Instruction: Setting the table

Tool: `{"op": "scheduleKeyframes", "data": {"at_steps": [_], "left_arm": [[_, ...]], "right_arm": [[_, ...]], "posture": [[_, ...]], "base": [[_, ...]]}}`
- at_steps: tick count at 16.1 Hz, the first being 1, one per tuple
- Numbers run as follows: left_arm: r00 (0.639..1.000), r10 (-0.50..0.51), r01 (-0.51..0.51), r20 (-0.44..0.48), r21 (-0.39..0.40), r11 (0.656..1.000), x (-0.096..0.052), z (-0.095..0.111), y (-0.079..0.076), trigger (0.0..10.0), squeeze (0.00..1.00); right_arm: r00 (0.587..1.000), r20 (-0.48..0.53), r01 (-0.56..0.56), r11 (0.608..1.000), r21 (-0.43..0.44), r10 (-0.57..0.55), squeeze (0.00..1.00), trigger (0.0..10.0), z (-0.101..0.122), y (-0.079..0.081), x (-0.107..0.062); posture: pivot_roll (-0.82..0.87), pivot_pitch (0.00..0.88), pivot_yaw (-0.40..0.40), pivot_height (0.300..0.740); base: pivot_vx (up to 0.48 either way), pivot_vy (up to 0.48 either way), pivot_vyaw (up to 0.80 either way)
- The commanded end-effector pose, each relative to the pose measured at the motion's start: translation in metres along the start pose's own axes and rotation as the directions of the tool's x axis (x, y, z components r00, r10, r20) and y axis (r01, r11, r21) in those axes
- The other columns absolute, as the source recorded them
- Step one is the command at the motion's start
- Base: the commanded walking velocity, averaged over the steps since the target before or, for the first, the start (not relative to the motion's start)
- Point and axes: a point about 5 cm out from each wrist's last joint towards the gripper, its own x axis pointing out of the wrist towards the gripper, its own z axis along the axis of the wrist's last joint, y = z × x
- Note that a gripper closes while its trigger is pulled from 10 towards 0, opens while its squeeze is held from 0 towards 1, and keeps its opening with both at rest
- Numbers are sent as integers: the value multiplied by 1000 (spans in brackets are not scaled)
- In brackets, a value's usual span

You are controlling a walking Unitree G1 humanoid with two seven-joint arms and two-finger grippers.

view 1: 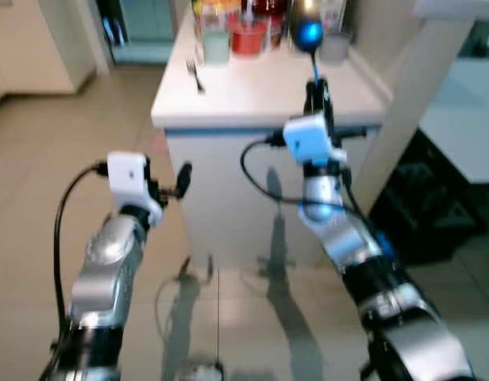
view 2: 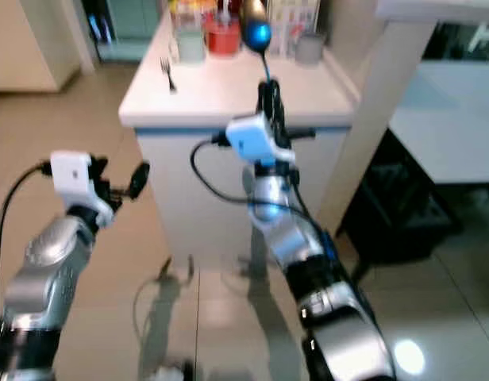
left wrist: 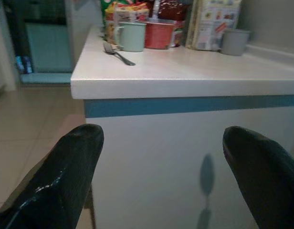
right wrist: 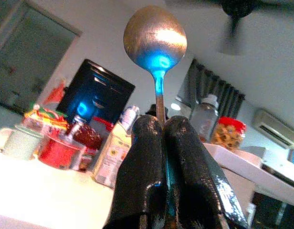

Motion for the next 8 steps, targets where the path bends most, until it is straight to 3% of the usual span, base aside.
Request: {"op": "scheduleKeyframes", "data": {"at_steps": [1,8], "left_arm": [[1000,2,-2,-7,1,1000,0,0,2,10000,0],[1000,-19,19,-10,31,999,0,-1,0,10000,0]], "right_arm": [[1000,2,2,1000,8,-2,0,0,2,1,2],[1000,-2,-4,1000,6,4,0,0,1,2,0]], "posture": [[214,0,-12,740],[212,0,-8,740]], "base": [[0,0,0],[0,0,0]]}}
